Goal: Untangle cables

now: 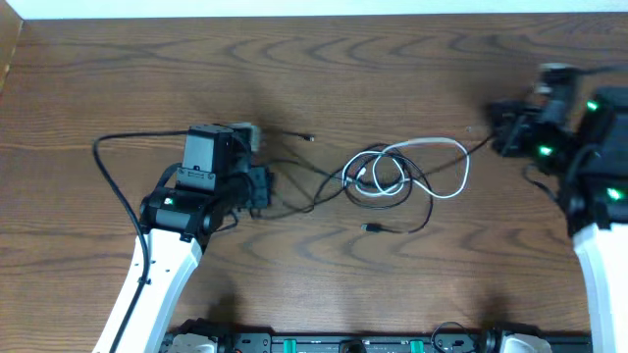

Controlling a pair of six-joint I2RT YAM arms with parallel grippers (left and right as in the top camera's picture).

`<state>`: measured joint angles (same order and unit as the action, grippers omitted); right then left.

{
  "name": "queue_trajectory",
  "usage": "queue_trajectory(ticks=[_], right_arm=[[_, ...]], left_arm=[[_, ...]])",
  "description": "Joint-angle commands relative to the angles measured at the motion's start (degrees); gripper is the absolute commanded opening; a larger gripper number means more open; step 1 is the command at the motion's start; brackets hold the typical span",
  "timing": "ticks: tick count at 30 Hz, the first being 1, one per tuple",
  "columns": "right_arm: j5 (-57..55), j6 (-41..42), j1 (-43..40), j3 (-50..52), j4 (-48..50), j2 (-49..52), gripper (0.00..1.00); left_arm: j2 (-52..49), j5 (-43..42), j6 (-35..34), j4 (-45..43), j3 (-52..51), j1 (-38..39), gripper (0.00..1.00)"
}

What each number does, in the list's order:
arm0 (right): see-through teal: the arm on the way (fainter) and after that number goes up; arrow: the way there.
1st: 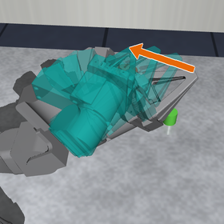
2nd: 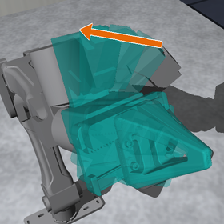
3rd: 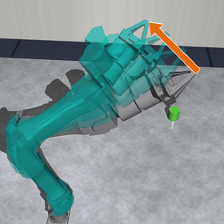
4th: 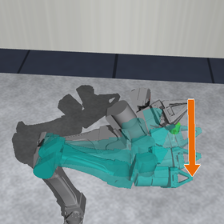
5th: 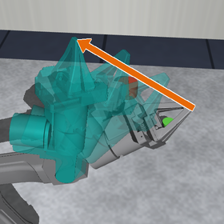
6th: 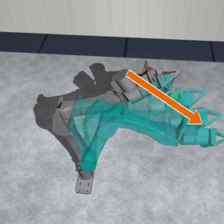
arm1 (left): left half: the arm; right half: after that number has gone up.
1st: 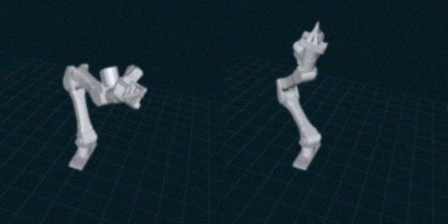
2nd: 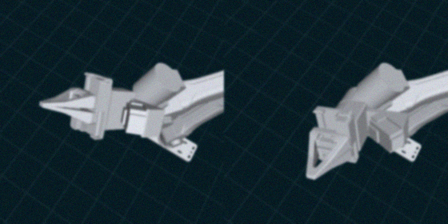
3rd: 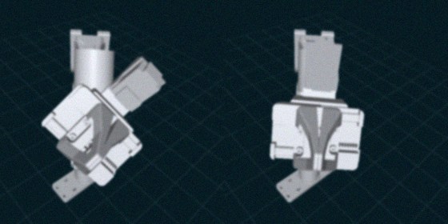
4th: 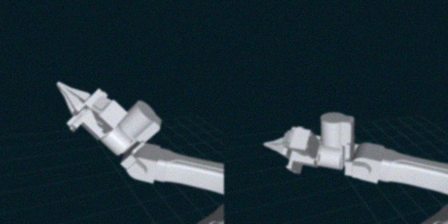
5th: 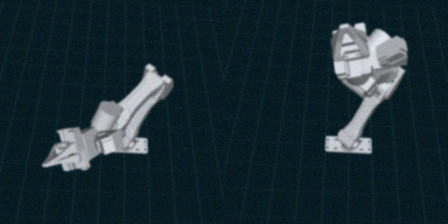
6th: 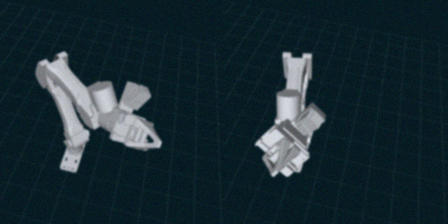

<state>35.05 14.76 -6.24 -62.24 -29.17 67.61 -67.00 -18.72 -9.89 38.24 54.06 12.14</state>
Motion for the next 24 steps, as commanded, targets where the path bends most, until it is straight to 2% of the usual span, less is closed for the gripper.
queue_trajectory(ticks=[1, 2, 4, 6, 10, 16, 17, 21, 24], right_arm=[[18.82, -7.87, 4.55, -0.87, -2.05, 4.66, 0.86], [17.44, -8.85, 5.42, -0.87, -3.19, 5.6, 0.99], [11.43, -10.62, 7.04, -0.87, -6.32, 7.32, 0.99], [0.87, -11.28, 8.59, -0.87, -10.34, 8.85, 0.99], [-13.09, -13.33, 11.67, -0.87, -16.39, 11.43, 0.99], [-14.56, -18.38, 15.61, -0.85, -19.5, 15.06, 0.99], [-14.56, -18.8, 16.46, -0.85, -19.47, 15.82, 0.96], [-14.38, -20.2, 20.28, -0.85, -19.3, 19.34, 0.73], [-14.62, -20.24, 23.41, -0.85, -18.49, 22.62, 0.75]], left_arm=[[0.31, -19.63, 9.05, -0.33, 0.31, -0.17, 0.48], [0.31, -19.54, 9.05, -0.04, 0.31, -0.17, 0.54], [0.31, -18.78, 9.05, 0.72, 0.31, -0.17, 0.72], [0.31, -16.35, 9.01, 1.79, 0.31, -0.17, 0.77], [0.31, -13.6, 9.01, 3.06, 0.31, -0.17, 0.79], [0.31, -13.62, 9.01, 2.89, 0.31, -0.17, 0.78], [0.31, -13.62, 9.01, 2.89, 0.31, -0.07, 0.77], [0.31, -13.6, 9.03, 2.75, 0.31, 1.57, 0.75], [0.28, -13.57, 9.03, 2.47, 0.31, 3.1, 0.75]])
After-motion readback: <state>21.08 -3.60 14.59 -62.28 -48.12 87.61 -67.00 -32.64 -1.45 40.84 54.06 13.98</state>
